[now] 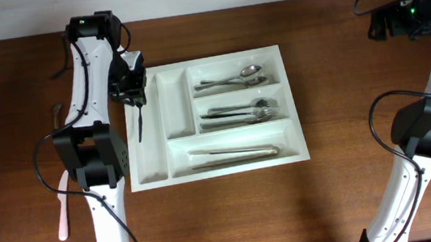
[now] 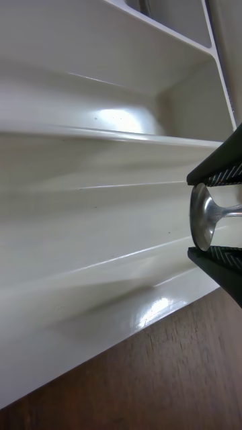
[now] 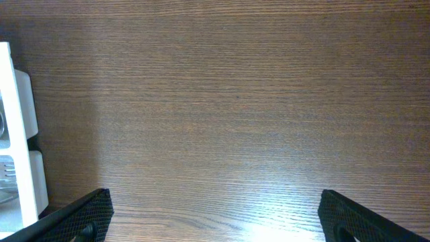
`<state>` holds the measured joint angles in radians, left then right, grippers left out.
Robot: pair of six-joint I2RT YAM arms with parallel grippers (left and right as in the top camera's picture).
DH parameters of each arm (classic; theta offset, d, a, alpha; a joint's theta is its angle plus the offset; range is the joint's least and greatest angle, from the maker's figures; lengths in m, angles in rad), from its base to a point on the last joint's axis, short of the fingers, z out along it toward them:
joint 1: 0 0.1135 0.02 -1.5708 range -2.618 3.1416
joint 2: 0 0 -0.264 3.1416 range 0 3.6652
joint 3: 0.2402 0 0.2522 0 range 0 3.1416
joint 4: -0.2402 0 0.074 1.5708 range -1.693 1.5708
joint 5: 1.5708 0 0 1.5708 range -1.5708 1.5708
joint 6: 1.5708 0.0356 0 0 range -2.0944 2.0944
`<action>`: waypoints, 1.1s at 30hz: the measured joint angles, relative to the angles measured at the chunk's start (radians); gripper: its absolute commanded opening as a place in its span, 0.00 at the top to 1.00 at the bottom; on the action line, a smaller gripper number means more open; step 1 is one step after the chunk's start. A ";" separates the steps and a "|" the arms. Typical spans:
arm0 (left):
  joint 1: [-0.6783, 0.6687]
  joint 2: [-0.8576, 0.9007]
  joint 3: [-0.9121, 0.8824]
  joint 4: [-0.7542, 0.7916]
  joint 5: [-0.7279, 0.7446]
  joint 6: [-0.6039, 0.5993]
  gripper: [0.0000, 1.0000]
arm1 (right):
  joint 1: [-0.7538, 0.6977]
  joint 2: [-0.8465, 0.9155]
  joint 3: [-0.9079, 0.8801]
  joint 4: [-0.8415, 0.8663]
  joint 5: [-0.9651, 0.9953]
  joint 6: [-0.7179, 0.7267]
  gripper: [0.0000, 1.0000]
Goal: Pack container
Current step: 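Lower the spoon into the tray's left narrow compartment and release, then raise the left gripper and move it left to the next spoon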
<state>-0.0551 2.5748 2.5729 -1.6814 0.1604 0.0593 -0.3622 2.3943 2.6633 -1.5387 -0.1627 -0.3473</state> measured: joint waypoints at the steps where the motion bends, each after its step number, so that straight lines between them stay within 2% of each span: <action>1: 0.000 0.000 0.000 0.003 0.000 0.000 0.70 | 0.000 0.000 0.000 0.000 0.000 0.000 0.01; 4: 0.000 0.000 0.000 0.016 0.000 0.000 0.70 | 0.000 0.000 0.000 0.000 0.000 0.000 0.01; 7: -0.004 0.000 0.000 0.024 0.000 0.000 0.65 | 0.000 0.000 0.000 0.000 0.000 0.000 0.01; 17: -0.039 0.000 0.000 0.026 0.000 0.000 0.64 | 0.000 0.000 0.000 0.000 0.000 0.000 0.01; 22: -0.044 0.000 0.000 0.089 0.000 -0.001 0.56 | 0.000 0.000 0.000 0.000 0.000 0.000 0.01; 24: -0.040 0.000 0.003 0.117 0.000 0.000 0.49 | 0.000 0.000 0.000 0.000 0.000 0.000 0.01; 27: -0.023 0.000 0.024 0.139 -0.001 -0.003 0.48 | 0.000 0.000 0.000 0.000 0.000 0.000 0.01; 29: -0.001 -0.002 0.054 0.140 -0.008 -0.003 0.40 | 0.000 0.000 0.000 0.000 0.000 0.000 0.01; 33: 0.072 -0.031 0.125 0.101 -0.060 -0.003 0.40 | 0.000 0.000 0.000 0.000 0.000 0.000 0.01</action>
<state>0.0170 2.5443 2.6980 -1.5803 0.1005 0.0559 -0.3622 2.3943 2.6633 -1.5387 -0.1627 -0.3473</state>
